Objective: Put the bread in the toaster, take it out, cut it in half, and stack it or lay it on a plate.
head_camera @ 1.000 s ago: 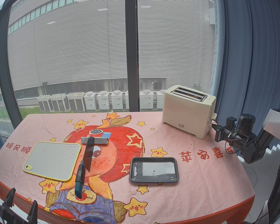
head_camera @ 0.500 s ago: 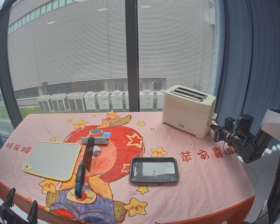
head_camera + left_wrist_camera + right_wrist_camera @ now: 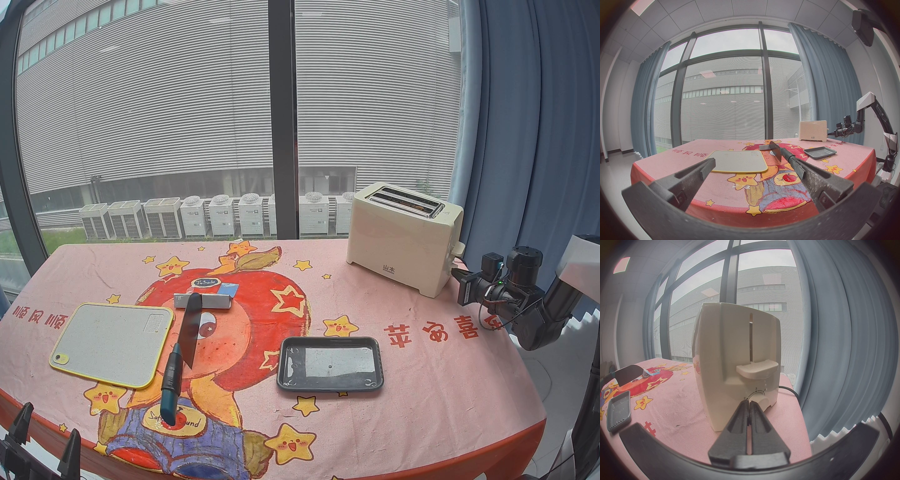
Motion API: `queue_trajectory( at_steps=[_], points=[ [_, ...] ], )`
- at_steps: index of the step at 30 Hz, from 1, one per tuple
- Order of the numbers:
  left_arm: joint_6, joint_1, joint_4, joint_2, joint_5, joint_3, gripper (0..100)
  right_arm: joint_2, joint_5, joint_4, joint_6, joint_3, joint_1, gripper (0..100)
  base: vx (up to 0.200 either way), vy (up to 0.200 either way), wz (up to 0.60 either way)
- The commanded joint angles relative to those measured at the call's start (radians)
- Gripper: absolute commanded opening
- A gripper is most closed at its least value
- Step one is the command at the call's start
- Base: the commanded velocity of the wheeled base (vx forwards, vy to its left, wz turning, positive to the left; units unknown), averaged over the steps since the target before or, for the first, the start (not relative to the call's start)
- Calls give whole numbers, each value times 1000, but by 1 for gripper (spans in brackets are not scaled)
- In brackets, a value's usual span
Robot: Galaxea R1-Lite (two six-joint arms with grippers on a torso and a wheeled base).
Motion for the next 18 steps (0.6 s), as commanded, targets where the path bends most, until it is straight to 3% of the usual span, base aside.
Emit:
queue_trajectory(
  at_steps=[1,18],
  points=[
    [0,0,0,-16,0,18,100,0,0,0,-1,3,-1,0,0,0,0],
    [0,0,0,-16,0,18,100,9,-2,0,-1,4,0,0,0,0,0]
  ],
)
